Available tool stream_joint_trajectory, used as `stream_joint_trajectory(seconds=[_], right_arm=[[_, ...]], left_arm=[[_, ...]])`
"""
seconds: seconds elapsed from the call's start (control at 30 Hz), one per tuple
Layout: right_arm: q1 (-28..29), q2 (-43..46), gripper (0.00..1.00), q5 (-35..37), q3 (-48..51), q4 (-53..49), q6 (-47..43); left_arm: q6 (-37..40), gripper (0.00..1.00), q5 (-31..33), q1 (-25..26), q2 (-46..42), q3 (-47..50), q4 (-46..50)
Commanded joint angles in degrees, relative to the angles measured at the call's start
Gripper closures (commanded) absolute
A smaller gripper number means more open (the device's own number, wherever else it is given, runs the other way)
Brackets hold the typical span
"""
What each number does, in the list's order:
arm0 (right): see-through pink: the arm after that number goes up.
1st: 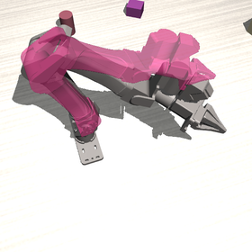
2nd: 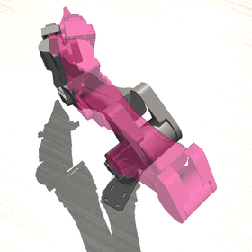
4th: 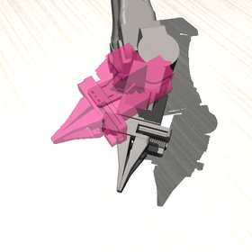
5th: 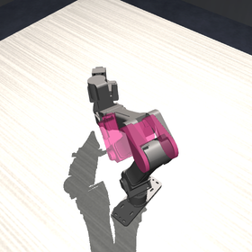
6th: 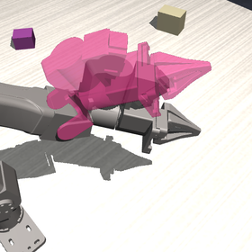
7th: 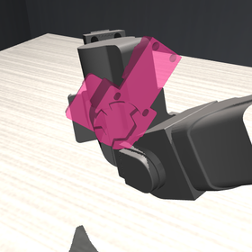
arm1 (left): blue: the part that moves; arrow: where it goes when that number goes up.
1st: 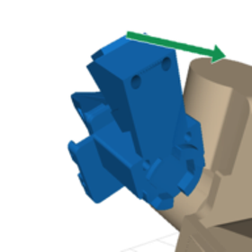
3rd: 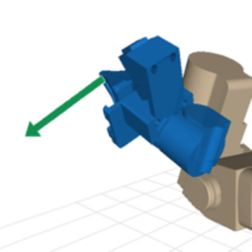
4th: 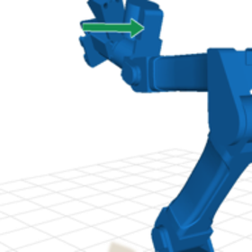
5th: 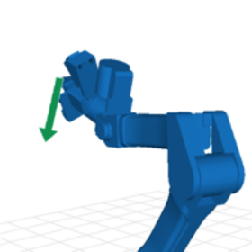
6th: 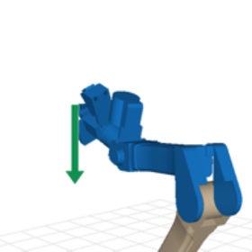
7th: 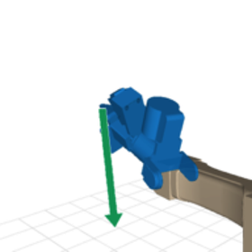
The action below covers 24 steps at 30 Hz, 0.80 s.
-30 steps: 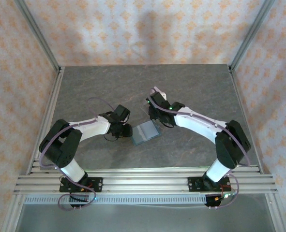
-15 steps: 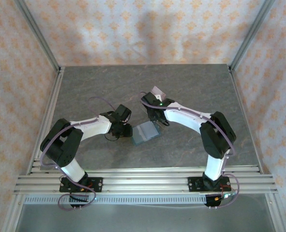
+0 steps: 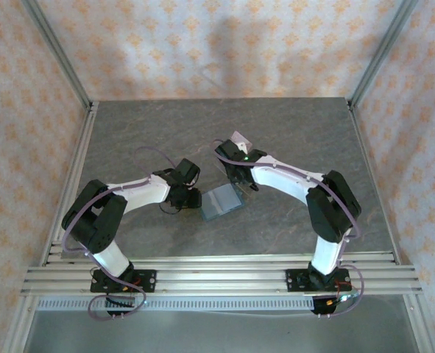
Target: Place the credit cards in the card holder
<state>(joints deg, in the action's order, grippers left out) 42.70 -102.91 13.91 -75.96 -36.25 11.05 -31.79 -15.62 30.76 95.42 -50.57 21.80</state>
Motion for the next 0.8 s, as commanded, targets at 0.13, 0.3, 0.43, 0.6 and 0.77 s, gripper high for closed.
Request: stream_joint_trajectory(seconds=[0.13, 0.3, 0.43, 0.6, 0.77], right_arm=[[0.2, -2.4, 0.73, 4.7, -2.1, -3.1, -1.1], [0.2, -3.3, 0.73, 4.2, -1.9, -2.6, -1.3], [0.2, -4.4, 0.74, 4.9, -2.2, -2.9, -1.5], [0.2, -4.8, 0.80, 6.7, -2.4, -3.2, -2.0], [0.2, -5.6, 0.88, 8.5, -3.4, -4.4, -2.9]], left_arm=[[0.9, 0.66, -1.5, 1.4, 4.4, 1.5, -2.2], [0.9, 0.66, -1.5, 1.3, 4.3, 1.5, -2.2], [0.9, 0.66, -1.4, 1.4, 4.3, 1.5, -2.1], [0.9, 0.66, -1.5, 1.3, 4.3, 1.5, -2.1], [0.9, 0.66, -1.3, 1.3, 4.4, 1.4, -2.1]])
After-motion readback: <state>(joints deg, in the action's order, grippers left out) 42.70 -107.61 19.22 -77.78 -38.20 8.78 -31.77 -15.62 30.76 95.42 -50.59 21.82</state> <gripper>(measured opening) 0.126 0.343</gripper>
